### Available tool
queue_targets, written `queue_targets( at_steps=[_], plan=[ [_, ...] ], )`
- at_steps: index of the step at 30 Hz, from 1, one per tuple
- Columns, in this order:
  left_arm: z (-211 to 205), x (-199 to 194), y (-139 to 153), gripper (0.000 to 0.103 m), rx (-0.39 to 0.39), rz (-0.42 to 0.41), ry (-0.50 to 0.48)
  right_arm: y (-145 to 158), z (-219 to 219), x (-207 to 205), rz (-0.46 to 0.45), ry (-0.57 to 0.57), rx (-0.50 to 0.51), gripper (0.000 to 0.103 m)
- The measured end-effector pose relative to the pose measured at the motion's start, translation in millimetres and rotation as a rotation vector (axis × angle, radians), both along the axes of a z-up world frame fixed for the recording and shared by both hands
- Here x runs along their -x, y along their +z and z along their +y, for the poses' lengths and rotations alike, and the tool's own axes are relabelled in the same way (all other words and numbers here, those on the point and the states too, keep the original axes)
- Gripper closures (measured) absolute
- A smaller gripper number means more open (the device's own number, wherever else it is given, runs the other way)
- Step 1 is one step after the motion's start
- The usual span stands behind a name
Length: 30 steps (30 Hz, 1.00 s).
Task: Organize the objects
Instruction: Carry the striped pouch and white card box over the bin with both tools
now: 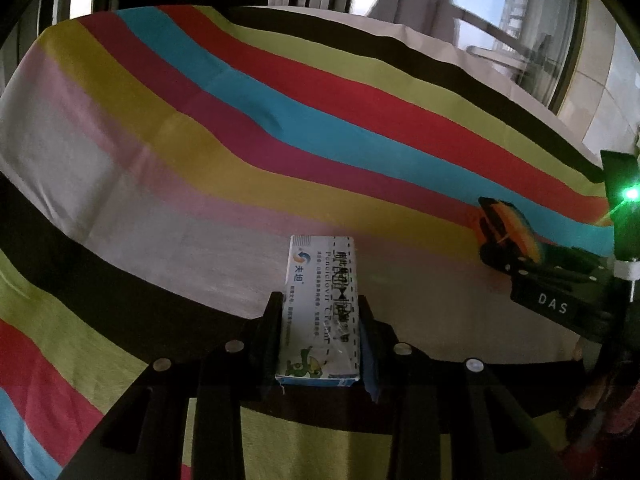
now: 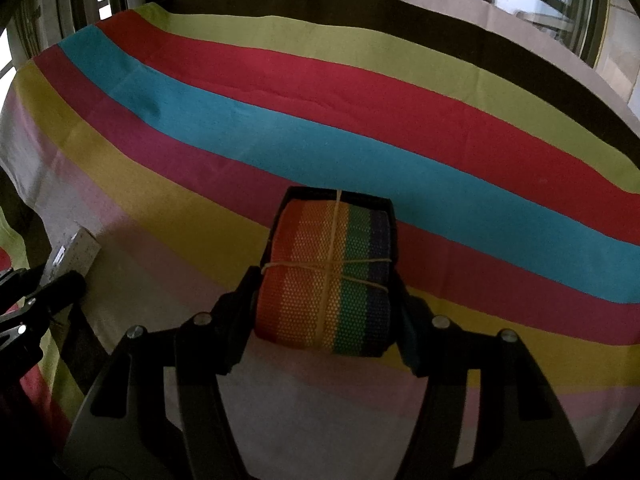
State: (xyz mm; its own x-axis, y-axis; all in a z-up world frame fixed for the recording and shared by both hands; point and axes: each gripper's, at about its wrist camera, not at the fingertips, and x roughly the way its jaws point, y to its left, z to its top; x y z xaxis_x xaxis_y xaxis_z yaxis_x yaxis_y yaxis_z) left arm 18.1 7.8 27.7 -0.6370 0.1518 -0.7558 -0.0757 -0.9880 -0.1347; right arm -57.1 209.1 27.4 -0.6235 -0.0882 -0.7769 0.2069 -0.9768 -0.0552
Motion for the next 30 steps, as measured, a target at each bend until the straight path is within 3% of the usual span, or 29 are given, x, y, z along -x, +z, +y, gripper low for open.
queue_targets(
  at_steps=[5, 11, 16, 24, 30],
  plan=[
    [1, -2, 1, 0.067, -0.007, 0.000, 0.001, 6, 1, -24, -0.016, -0.042, 0.019, 0.040],
    [3, 1, 0, 0.068, -0.010, 0.000, 0.001, 20, -7, -99, -0.020, -0.031, 0.035, 0.040],
    [3, -3, 1, 0.068, -0.005, 0.006, 0.004, 21, -14, -135, -0.031, -0.014, 0.011, 0.040],
    [9, -92, 27, 0.068, 0.024, 0.098, -0.001, 24, -13, -183, -0.026, 0.037, -0.071, 0.040],
    [-1, -148, 35, 0.068, 0.043, 0.120, 0.032, 31, -18, -193, -0.018, 0.060, -0.058, 0.040]
  ],
)
